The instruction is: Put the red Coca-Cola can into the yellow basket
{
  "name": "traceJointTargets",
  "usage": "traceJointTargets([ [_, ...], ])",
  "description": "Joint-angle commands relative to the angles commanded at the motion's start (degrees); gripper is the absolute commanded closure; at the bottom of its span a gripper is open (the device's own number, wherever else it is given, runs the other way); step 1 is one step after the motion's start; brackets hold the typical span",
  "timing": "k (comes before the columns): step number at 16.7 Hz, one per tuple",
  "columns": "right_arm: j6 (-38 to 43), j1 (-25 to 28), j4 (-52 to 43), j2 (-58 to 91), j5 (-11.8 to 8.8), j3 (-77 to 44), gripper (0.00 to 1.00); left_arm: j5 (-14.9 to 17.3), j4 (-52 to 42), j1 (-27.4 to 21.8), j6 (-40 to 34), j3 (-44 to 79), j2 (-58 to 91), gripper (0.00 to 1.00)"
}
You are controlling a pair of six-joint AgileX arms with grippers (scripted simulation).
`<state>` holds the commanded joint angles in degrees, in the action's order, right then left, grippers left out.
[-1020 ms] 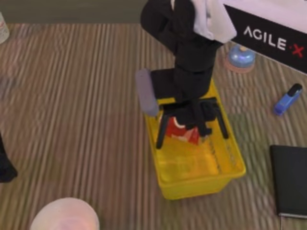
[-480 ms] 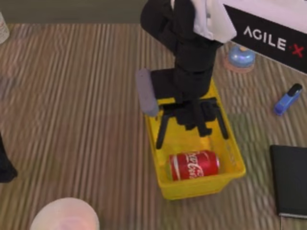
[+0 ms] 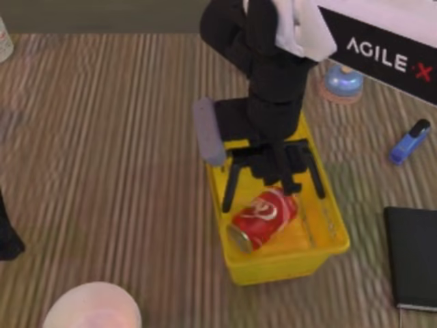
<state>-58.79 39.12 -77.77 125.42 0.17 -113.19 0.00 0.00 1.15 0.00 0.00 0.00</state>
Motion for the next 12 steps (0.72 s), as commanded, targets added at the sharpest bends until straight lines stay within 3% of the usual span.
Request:
traceJointTargets([
  [6,-0.29,-0.12,-1.00,-0.13,-0.02,-0.96,1.00,0.00,0.00,0.00,0.00,0.00,0.00,0.00],
  [12,-2.06,-1.60,-9.93,-1.82,-0.01,-8.00,1.00,0.00,0.00,0.00,0.00,0.00,0.00,0.00],
])
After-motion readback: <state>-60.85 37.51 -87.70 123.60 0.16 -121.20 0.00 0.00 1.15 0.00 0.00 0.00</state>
